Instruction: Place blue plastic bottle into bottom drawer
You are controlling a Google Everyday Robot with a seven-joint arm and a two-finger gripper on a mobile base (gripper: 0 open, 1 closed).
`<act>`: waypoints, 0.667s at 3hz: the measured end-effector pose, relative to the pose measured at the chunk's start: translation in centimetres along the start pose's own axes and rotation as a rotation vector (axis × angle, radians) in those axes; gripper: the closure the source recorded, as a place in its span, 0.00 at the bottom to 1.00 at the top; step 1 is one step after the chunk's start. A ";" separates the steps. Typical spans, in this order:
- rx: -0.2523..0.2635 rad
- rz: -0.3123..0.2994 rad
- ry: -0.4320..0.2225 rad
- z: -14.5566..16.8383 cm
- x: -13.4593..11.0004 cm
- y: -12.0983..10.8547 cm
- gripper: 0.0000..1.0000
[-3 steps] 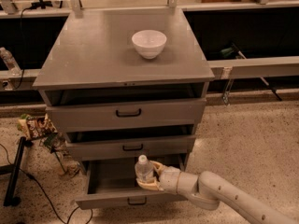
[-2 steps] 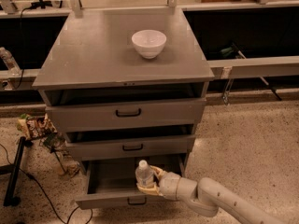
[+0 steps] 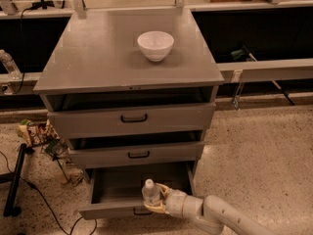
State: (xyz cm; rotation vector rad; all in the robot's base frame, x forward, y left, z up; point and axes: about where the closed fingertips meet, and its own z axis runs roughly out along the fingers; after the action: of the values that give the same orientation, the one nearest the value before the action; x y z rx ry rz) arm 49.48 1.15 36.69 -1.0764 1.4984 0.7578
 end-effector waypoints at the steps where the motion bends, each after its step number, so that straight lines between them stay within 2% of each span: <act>1: -0.018 -0.015 -0.004 1.7 5.3 -0.7 1.00; 2: -0.012 -0.017 -0.016 2.9 9.6 -3.3 1.00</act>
Offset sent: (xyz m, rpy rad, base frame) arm 0.0911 -0.0359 -0.1455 0.0045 -0.0411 -0.0221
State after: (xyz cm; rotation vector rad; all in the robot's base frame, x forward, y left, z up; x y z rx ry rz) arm 53.67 0.28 27.02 -1.0884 1.4709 0.7629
